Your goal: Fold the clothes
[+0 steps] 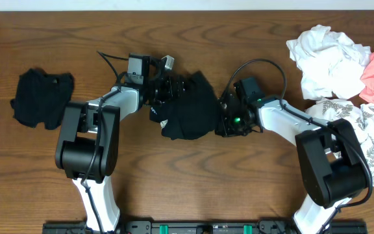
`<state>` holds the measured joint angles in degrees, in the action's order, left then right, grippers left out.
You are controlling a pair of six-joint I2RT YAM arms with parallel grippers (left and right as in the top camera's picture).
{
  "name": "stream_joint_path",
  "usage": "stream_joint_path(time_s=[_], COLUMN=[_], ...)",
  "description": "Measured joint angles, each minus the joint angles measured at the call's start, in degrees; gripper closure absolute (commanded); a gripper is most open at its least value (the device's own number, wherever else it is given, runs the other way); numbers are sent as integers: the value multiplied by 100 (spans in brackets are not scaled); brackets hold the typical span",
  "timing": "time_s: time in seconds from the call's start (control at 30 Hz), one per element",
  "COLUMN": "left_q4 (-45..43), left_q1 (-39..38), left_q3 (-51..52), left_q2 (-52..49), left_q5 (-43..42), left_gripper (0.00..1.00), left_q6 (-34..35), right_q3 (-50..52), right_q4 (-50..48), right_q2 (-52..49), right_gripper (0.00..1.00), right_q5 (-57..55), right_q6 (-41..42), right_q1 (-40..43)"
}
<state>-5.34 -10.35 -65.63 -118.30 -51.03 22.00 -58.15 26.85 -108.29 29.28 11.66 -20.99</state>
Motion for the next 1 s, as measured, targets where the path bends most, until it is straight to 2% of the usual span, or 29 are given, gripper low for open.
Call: stream_joint_path(time_s=[0.13,0.3,0.4,0.47,0.7,0.9,1.0], left_q4=[2,4,7,9,24,26,26], left_q1=[0,0,0,0,0,0,0], left_q3=[0,0,-4,-4,-11,-11,-11], left_q2=[0,0,0,0,0,0,0], left_q5=[7,28,46,46,61,66,66], left_gripper=[26,26,26,26,26,26,26], left_q6=[2,2,2,2,2,2,2], right_q3=[-59,-603,-846,-927,-994,-1003,-1012], right_q4=[59,529,656,608,-22,-649,-393], right_q2=[-11,79,358,584,669,-177,-684], right_gripper=[93,91,85,84,87,93,99], right_q5=[389,1226,1561,1663,905,590,573], right_q6=[-153,-420,-525,-584,-439,-313,-125], right_q1=[101,111,111,111,24,-284,-352])
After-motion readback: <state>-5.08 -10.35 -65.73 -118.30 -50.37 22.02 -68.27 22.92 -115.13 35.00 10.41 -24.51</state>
